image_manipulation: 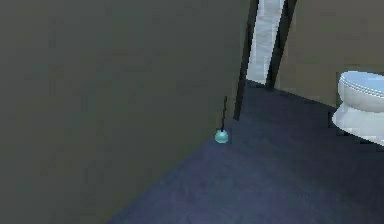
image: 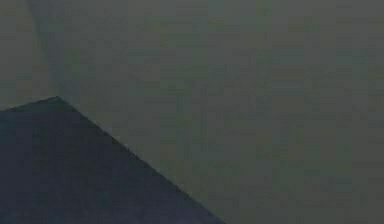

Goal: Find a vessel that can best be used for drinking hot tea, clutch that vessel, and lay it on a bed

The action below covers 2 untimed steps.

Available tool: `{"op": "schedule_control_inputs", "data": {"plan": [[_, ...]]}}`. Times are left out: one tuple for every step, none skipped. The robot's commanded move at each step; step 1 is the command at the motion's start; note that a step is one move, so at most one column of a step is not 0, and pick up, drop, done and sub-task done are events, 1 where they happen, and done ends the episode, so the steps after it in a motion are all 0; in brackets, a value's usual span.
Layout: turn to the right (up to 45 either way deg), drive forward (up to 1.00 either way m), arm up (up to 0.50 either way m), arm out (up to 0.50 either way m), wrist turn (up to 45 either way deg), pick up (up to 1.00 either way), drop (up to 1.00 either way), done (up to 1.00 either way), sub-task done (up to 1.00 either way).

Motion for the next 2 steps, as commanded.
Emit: {"op": "schedule_control_inputs", "data": {"plan": [[21.0, 0.0, 0.0, 0.0, 0.0, 0.0, 0.0, 0.0, 0.0], [0.0, 0.4, 0.0, 0.0, 0.0, 0.0, 0.0, 0.0, 0.0]]}}
